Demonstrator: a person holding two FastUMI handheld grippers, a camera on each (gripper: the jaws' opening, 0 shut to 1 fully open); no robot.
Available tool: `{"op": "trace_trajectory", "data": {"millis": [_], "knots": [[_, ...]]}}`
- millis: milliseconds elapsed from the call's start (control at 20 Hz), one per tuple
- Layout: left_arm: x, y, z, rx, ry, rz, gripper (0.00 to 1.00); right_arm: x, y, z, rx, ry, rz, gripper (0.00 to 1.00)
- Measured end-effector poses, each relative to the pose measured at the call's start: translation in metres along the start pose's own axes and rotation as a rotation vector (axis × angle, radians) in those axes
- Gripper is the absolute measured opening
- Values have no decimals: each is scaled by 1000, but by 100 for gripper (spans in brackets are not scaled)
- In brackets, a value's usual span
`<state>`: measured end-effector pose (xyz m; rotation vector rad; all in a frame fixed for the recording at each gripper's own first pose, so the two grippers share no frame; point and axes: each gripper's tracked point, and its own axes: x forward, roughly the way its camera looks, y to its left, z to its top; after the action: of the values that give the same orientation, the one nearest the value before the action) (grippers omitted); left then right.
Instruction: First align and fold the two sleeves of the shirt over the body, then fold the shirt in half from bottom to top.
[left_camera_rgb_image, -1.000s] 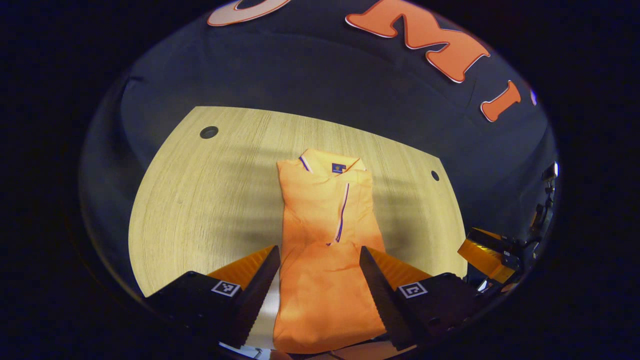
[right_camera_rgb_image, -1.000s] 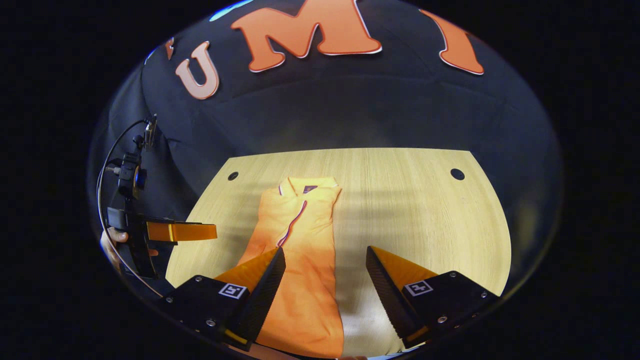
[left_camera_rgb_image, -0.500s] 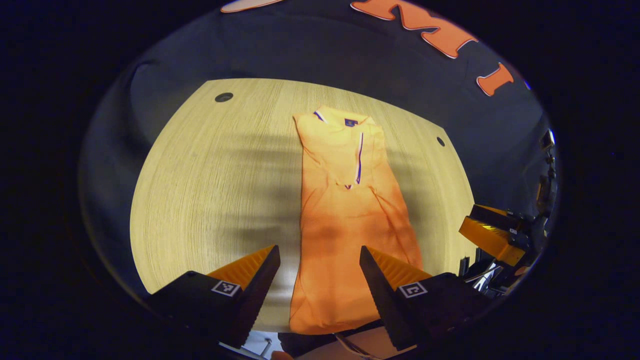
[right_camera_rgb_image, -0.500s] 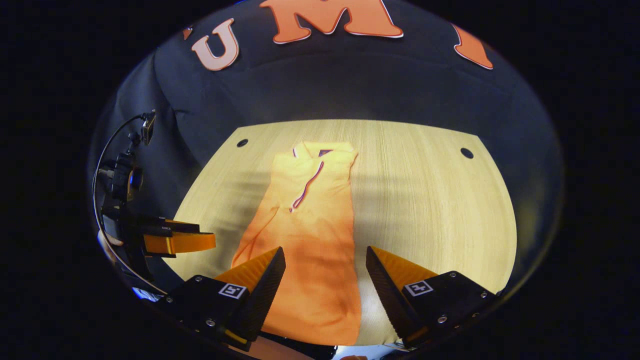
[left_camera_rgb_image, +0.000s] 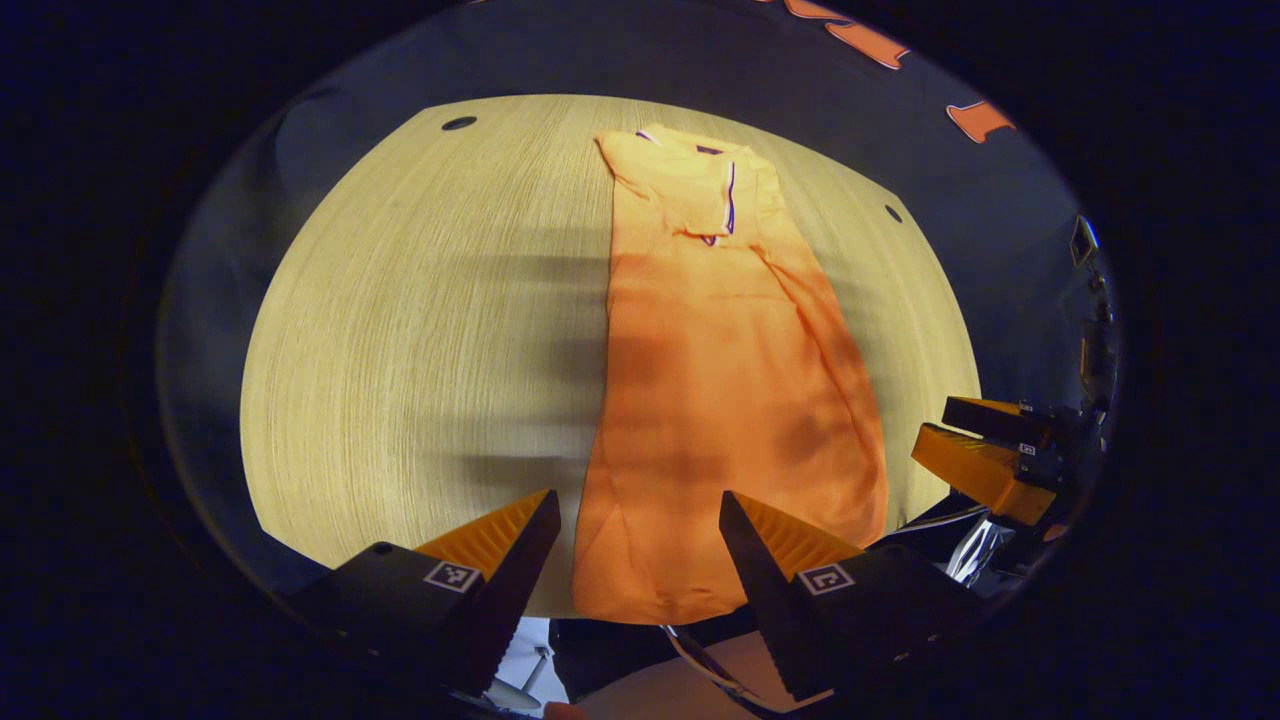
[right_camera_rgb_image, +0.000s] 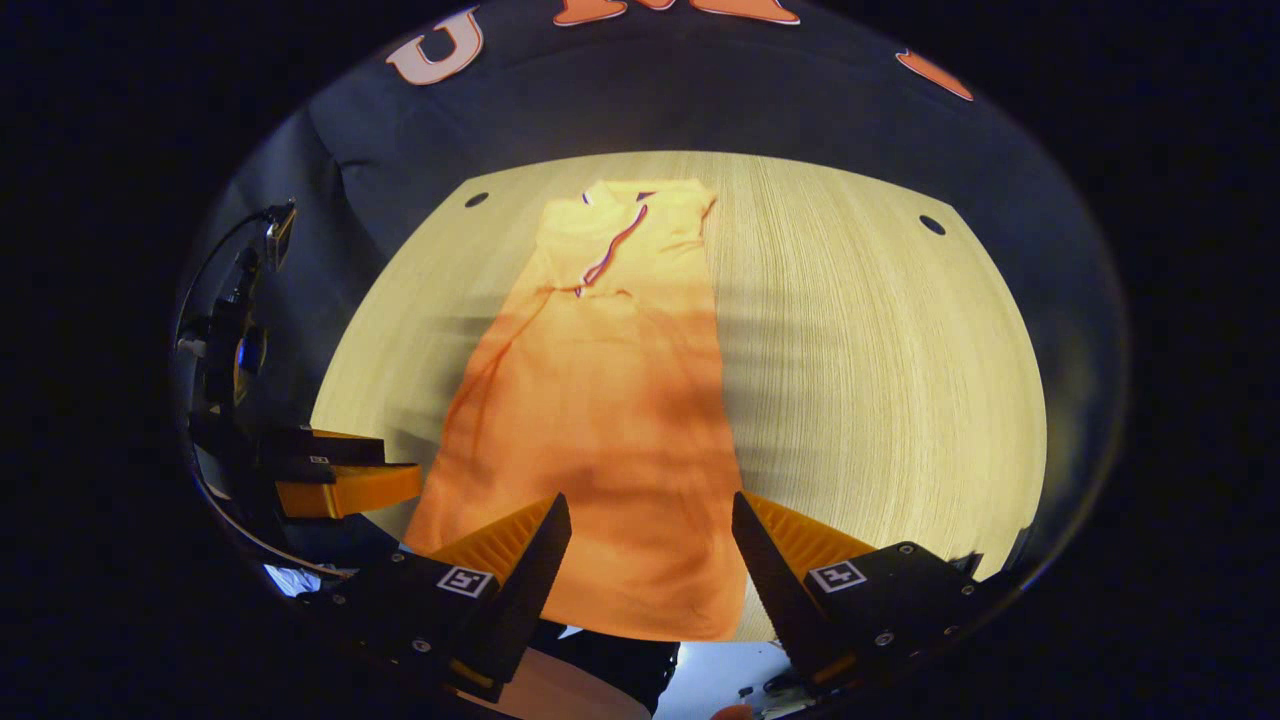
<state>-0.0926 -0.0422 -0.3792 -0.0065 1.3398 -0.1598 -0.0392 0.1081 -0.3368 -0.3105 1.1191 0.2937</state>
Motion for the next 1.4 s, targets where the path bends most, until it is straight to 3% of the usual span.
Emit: {"op": "trace_trajectory", "data": {"millis": [600,850,1100,1250,1400], "knots": [[38,10,-86,41,138,96,99,26,-21,-107,22,264,-59,99],[45,15,-88,60,141,136,97,37,-29,-124,10,328,-105,99],[48,11,-91,144,139,196,96,37,-27,-123,8,326,-124,97],[49,12,-92,132,132,196,97,38,-28,-124,21,325,-127,82],[49,9,-95,94,159,200,89,39,-29,-123,30,301,-97,51]]}}
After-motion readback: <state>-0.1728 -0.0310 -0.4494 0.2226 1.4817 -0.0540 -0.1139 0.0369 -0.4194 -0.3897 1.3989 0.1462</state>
